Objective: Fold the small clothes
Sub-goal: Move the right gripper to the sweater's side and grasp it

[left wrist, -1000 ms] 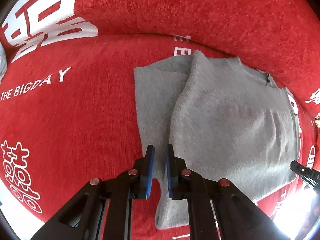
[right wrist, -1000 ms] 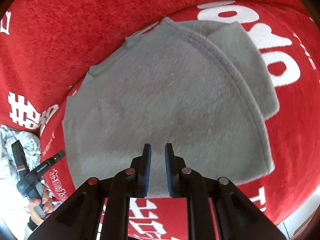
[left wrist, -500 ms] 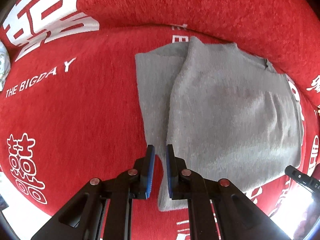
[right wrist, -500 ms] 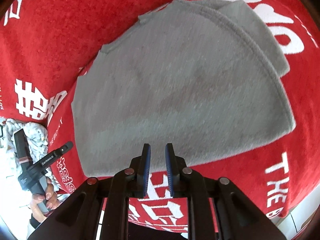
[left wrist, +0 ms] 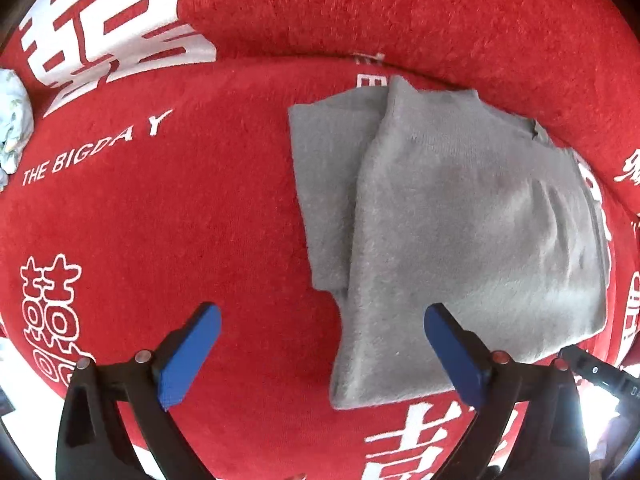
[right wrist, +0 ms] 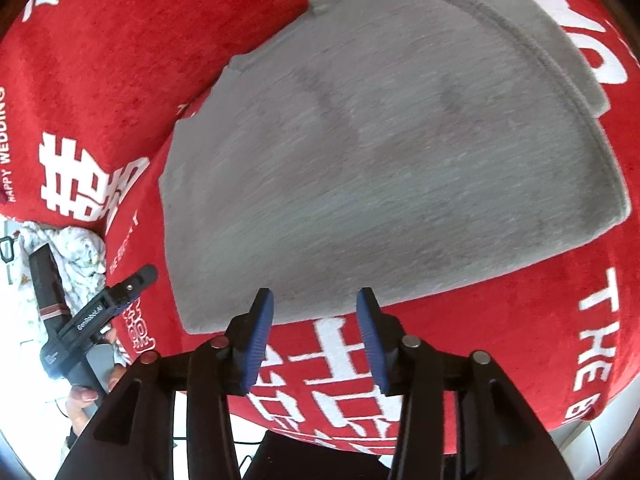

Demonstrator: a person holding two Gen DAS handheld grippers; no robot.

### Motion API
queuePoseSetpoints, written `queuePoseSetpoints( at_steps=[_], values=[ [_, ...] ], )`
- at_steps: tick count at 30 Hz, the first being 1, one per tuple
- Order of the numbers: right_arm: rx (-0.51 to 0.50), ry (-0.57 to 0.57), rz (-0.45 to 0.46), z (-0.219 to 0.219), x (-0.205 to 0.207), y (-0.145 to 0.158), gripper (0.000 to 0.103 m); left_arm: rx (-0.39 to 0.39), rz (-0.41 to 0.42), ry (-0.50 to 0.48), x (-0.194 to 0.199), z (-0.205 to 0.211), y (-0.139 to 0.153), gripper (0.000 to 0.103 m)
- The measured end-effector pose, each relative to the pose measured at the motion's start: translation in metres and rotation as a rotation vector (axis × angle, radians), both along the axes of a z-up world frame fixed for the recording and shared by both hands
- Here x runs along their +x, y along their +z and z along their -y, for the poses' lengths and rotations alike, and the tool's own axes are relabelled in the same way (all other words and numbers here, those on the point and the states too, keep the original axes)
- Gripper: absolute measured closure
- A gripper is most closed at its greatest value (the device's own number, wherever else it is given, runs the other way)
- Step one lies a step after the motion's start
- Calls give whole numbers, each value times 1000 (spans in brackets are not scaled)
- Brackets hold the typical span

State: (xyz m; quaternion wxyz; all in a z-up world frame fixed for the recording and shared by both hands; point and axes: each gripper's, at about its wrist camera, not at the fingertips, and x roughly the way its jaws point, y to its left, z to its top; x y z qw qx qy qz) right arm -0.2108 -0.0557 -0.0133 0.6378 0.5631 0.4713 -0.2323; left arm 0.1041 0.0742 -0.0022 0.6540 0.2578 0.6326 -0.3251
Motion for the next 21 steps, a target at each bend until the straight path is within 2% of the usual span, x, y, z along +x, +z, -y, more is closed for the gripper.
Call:
queuePoseSetpoints(
  at_steps=[13, 17, 21],
  values=[
    [142, -1, 117, -36, 36, -15, 44, 78, 90, 18, 11, -14, -5, 1],
    [190, -1, 156, -47, 45, -21, 38, 72, 41, 27, 14, -20, -12, 1],
    [259, -79, 194, -55, 48, -37, 38, 34, -12, 45, 17, -28, -14, 1]
  ],
)
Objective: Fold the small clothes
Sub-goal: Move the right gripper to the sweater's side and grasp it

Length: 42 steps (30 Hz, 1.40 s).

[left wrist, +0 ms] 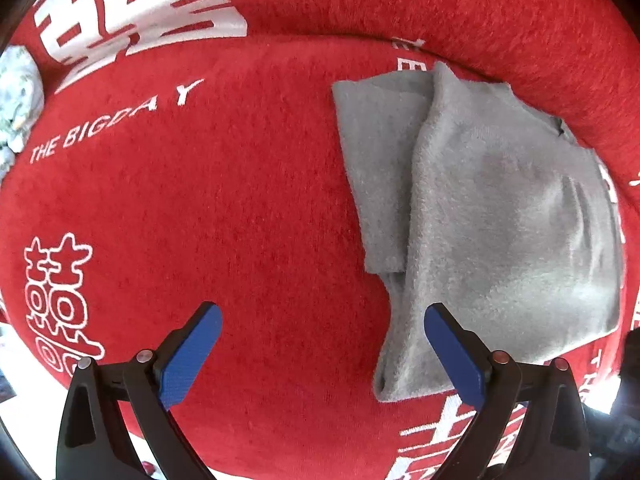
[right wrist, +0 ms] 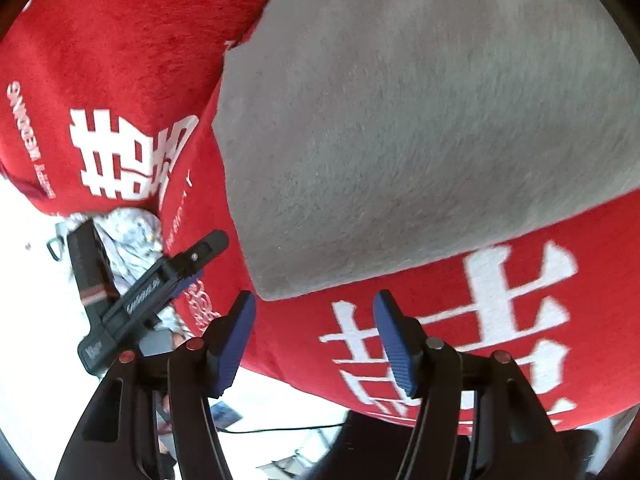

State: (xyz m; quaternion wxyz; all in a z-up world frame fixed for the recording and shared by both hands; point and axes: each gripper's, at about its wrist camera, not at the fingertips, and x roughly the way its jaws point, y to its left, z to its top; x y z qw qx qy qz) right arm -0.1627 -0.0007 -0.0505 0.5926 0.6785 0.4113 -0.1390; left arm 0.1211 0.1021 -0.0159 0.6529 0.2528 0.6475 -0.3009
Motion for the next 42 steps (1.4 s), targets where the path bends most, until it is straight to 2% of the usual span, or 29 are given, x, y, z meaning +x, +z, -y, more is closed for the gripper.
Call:
queuePoseSetpoints(
  at_steps=[4, 7, 11, 16, 18, 19, 20, 23, 28, 35, 38, 41, 42],
  values=[
    [72, -145, 29, -5, -2, -22, 35, -21, -27, 29, 6, -8, -2, 1],
    [93, -188, 40, -10, 0, -30, 34, -45, -64, 49, 9, -13, -6, 1],
    [68, -229, 55, -14, 1, -30, 34, -60, -87, 61, 12, -13, -11, 1],
    [95, -301, 99, -10, 13, -33, 35, -121, -156, 93, 20, -12, -15, 1],
    [116, -295, 111, -9, 19, -35, 55, -157, -188, 109, 25, -10, -15, 1],
    [121, -279, 104, -8, 23, -35, 80, -169, -200, 112, 27, -9, -14, 1],
    [120, -268, 111, -7, 25, -34, 95, -185, -218, 118, 29, -7, -14, 1],
    [104, -253, 185, -3, 23, -24, 95, -226, -288, 122, 33, -1, -17, 1],
    [104, -259, 277, 7, 15, -7, 95, -261, -438, 113, 35, 27, -40, 1],
    [58, -225, 332, 19, 17, 14, 95, -350, -596, 99, 27, 66, -48, 1],
    [42, -186, 308, 14, 16, 13, 95, -386, -608, 68, 20, 88, -42, 1],
    [41, -136, 245, 6, 15, 6, 95, -373, -556, 24, 8, 108, -38, 4],
    [45, -120, 228, 4, 14, 4, 95, -347, -521, 10, 4, 112, -39, 16]
  ],
)
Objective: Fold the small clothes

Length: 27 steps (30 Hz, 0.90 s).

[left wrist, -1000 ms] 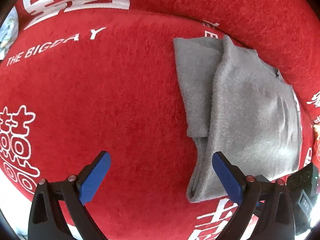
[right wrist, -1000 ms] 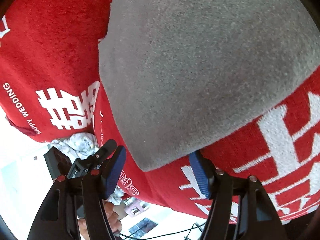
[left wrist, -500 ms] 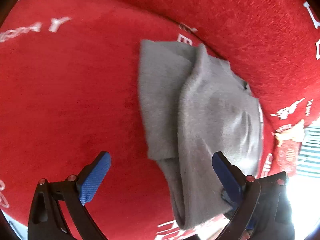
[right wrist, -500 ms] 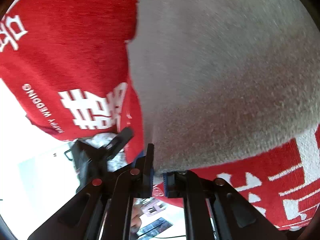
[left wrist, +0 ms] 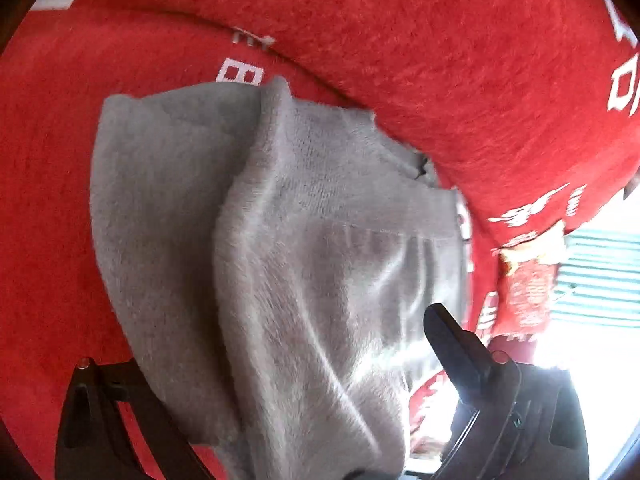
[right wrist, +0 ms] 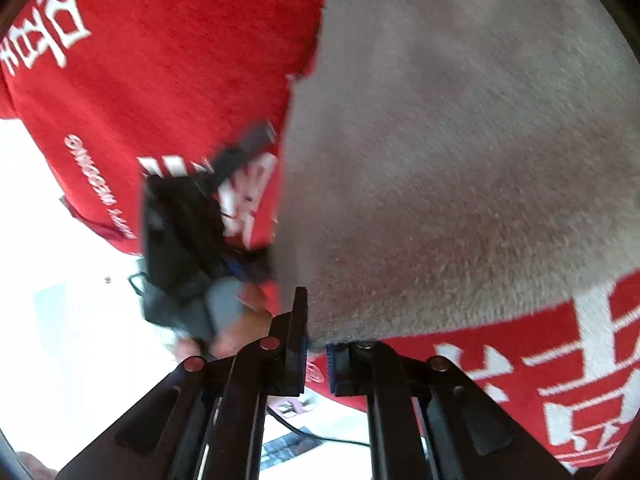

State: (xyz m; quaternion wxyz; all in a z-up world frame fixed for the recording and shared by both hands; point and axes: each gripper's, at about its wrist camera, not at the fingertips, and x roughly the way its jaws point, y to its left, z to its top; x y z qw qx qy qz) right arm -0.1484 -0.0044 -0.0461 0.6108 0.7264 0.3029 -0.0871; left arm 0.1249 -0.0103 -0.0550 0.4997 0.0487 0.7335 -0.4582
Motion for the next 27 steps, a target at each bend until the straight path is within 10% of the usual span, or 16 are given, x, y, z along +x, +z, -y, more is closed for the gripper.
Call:
queuePoseSetpoints(
  at_steps=[3, 5, 7, 13, 17, 21, 27],
  values=[
    [-15, 103, -94, -3, -7, 0, 87, 61, 48, -37, -8, 2, -9, 44],
    [-52, 183, -155, -1, -14, 4, 55, 58, 85, -60, -14, 2, -7, 44],
    [-126, 216, -202, 10, -26, 15, 44, 70, 116, -81, -18, 3, -5, 44],
    [-290, 123, -312, 74, -61, 41, 47, 106, 164, -105, -27, 9, 0, 36],
    [-364, 77, -367, 107, -62, 47, 86, 136, 189, -106, -31, 15, 1, 34],
    [-441, 110, -413, 124, -44, 41, 89, 164, 245, -126, -38, 19, 3, 35],
    [-450, 208, -446, 123, -28, 5, 93, 153, 334, -128, -46, 23, 14, 84]
  ],
)
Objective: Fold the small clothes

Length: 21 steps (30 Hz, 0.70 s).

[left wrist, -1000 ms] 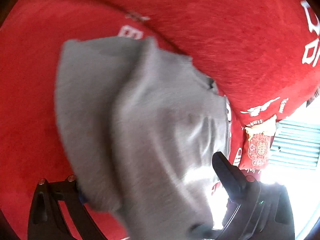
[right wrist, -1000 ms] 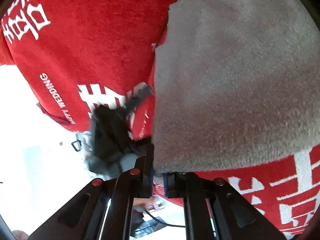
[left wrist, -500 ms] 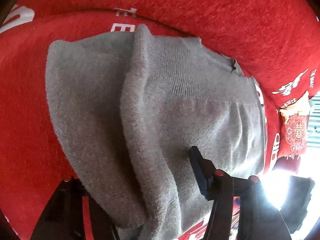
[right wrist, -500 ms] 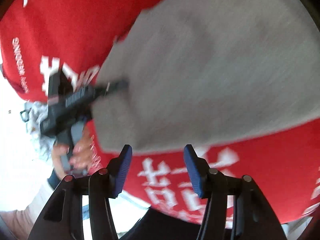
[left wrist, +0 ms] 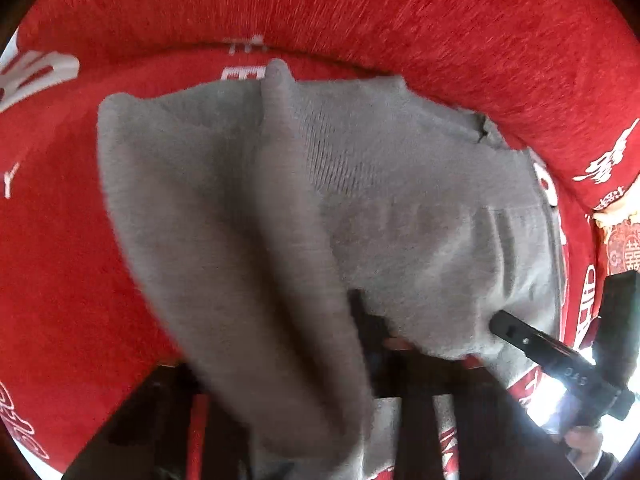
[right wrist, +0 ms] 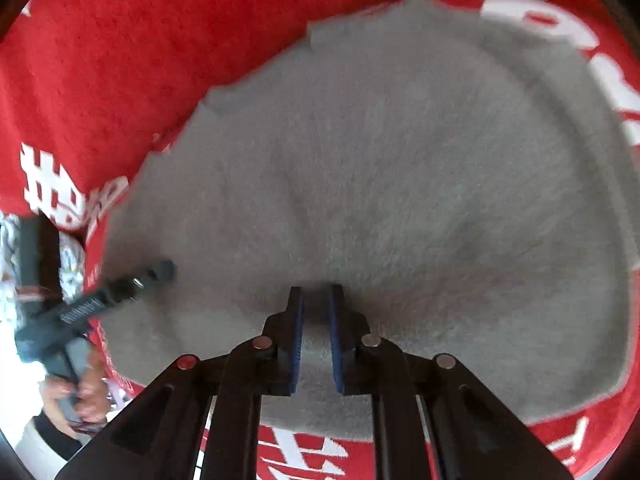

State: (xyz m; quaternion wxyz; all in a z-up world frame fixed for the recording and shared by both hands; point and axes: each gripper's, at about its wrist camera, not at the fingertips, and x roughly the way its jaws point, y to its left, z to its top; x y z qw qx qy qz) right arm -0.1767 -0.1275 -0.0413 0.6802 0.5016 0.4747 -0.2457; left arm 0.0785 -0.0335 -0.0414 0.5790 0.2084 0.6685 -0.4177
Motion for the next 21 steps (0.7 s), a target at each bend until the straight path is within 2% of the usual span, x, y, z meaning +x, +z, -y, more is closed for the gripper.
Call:
queuePoseSetpoints(
  at_steps=[2, 8, 14, 17, 21],
  values=[
    [0, 5, 10, 0, -1, 1, 93, -51, -14, -2, -2, 2, 15, 85],
    [91, -26, 109, 15, -18, 0, 89, -176, -36, -28, -17, 23, 69, 85],
    [125, -100, 204, 31, -50, 16, 89, -277, -26, -160, -79, 86, 117, 85],
    [131, -172, 261, 48, -81, 24, 89, -291, 4, -251, -116, 117, 126, 85],
    [164, -264, 310, 66, -122, 20, 84, -263, 28, -344, -173, 156, 110, 85]
  ],
)
